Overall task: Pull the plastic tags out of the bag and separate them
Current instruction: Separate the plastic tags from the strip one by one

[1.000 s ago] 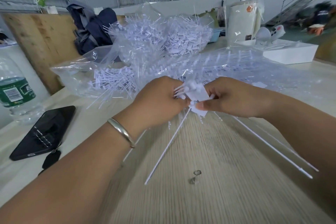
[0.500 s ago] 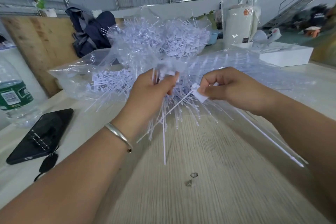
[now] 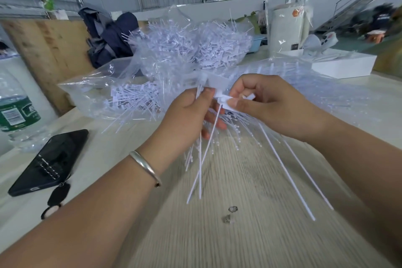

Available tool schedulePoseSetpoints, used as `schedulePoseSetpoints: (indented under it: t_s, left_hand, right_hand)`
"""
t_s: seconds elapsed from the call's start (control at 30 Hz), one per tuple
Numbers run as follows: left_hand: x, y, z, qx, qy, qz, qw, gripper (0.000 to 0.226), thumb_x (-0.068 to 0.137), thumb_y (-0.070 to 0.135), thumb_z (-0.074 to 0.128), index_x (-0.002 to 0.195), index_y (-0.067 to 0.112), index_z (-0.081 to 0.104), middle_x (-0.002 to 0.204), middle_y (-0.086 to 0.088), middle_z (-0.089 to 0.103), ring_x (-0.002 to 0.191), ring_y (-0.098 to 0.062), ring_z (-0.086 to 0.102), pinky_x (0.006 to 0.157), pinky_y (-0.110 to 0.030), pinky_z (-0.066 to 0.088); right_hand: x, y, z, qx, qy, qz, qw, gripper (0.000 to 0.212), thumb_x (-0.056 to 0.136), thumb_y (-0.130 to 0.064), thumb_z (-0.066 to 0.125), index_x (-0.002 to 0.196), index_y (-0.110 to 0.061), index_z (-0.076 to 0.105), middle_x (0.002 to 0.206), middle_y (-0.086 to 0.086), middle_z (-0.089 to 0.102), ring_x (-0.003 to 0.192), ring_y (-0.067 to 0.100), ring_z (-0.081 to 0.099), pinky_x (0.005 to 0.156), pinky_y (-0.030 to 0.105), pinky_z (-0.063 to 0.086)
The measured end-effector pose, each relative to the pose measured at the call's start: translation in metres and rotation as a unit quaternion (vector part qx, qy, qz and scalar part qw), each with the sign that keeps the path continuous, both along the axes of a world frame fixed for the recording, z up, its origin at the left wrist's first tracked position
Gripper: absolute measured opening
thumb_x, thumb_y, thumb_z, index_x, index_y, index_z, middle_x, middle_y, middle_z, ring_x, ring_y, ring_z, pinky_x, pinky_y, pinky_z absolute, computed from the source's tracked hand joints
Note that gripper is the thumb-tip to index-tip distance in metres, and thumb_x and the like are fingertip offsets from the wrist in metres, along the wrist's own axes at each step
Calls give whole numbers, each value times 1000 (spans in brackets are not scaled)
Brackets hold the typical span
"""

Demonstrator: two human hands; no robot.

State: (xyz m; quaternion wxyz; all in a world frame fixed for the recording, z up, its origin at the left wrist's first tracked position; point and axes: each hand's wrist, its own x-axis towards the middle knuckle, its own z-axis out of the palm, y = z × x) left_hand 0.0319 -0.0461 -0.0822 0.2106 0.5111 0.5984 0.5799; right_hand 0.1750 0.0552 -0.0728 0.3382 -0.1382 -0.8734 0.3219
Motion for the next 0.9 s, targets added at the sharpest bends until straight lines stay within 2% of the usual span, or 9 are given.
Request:
schedulePoseSetpoints:
  t_s: [0.13,0.23,0.3,0.4,0.47,0.6,0.67,0.77,0.9]
  left_hand:
    - [4,-2,-1,-6,90,-19,996,44,105,35,36,71,12,51,48,1,54,36,-12,46,40,-17,37]
    - [1,2,-1,9,52,-21,998,32,102,31,46,71,24,45,45,14,37,37,-3,31,39,-14,27]
    - [-3,4,-1,10,23,-44,999,31,96,16,57,68,28,55,47,14,36,38,-4,29,39,-15,25]
    - [-8,5,-3,-9,-42,-57,997,28,81,-12,61,93,13,67,47,13,41,38,-4,31,40,-15,26]
    - [-10,5,-4,-27,-39,-19,999,34,75,-17,57,95,8,69,48,13,46,38,-3,35,39,-13,28]
    - [-10,6,-9,10,53,96,994,24,77,-6,61,79,14,72,52,13,59,44,2,47,44,-11,35]
    - [-9,6,-11,35,101,109,988,10,84,8,65,75,9,70,60,-4,63,54,-4,50,53,-17,37]
    - [-9,8,-15,58,127,128,982,44,91,29,64,51,18,49,43,6,35,42,-6,32,46,-21,26]
    - [-8,8,-9,59,80,107,989,25,97,34,55,83,27,75,44,10,32,41,-7,30,46,-22,26]
  right_hand:
    - [-2,-2,-2,17,12,5,1000,11,90,-20,65,84,-12,60,71,-5,58,52,7,39,55,18,34]
    - [1,-1,-1,-46,29,41,998,18,84,-16,70,92,-6,57,82,15,58,69,26,49,67,32,42]
    - [4,1,3,-112,51,62,990,17,76,-13,55,92,-8,54,76,8,52,71,21,45,67,26,40]
    - [6,5,5,-108,57,54,991,23,69,-6,39,88,-12,49,65,-9,53,65,12,42,57,14,35]
    - [4,6,3,-66,44,34,996,18,78,0,42,93,-9,50,72,1,55,67,22,43,60,20,36]
    - [0,5,-5,76,4,-20,997,20,84,3,59,94,-13,63,83,-1,62,74,8,53,67,16,41]
    - [0,4,-6,125,5,-34,992,24,82,3,62,97,-13,71,90,-1,68,83,8,61,73,21,46]
    - [0,5,-7,159,27,-56,985,29,83,-1,64,105,-17,74,95,4,71,89,16,65,79,32,49]
    - [1,6,-8,133,59,-99,984,24,85,-18,69,108,-21,71,90,-9,72,86,4,64,81,28,50]
